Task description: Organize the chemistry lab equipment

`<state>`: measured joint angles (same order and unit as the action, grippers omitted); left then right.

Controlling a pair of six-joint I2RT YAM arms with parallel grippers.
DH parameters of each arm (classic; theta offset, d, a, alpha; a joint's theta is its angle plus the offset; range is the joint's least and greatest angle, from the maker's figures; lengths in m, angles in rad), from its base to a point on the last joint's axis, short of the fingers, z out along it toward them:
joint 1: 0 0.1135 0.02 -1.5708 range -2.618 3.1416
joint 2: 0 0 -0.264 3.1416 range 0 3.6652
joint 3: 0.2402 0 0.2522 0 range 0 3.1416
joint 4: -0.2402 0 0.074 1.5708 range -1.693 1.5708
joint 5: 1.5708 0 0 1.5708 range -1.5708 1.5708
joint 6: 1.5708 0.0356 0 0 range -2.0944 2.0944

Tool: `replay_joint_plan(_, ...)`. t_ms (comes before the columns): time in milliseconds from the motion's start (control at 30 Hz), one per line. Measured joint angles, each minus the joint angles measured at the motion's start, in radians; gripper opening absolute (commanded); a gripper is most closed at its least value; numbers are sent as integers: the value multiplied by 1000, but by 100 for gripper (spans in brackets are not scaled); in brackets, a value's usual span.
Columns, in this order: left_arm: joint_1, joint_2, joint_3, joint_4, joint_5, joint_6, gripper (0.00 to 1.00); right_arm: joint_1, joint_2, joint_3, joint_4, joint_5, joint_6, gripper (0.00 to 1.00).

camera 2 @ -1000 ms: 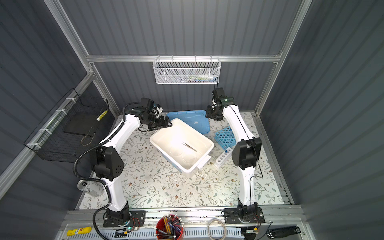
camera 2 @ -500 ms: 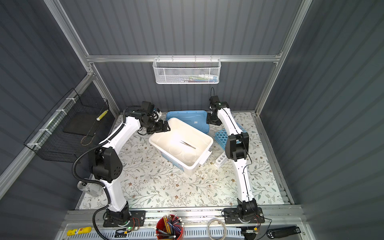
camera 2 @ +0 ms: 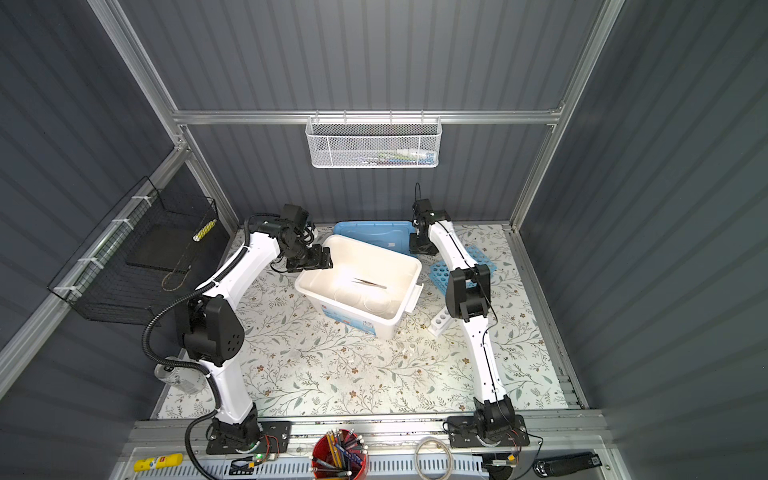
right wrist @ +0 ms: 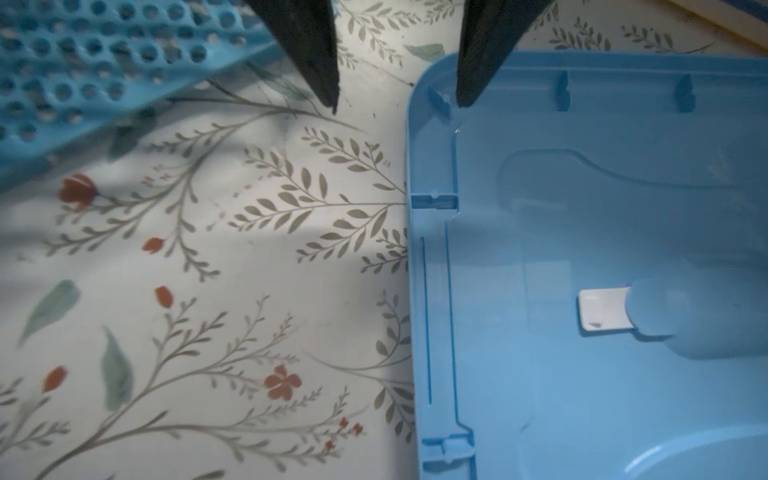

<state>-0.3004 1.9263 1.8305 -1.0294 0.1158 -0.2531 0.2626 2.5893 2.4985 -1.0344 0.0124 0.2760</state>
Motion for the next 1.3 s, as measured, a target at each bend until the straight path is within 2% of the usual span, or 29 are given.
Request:
replay_joint_plan(367,0,0,16,-89,-62,0,88,15,27,0,36,-13,5,45)
replay_joint_plan(733,0,0,43,-123,-73,-1,88,14,58,0,53,-13,21,41)
replay_joint_plan(1000,0,11,123,-137,-82,-1,88,13,70,-3,65,-21,36,36)
replay_joint_plan(1300,8,11,119,-145,-116,0,89,14,5,-131,125,-56,34,43)
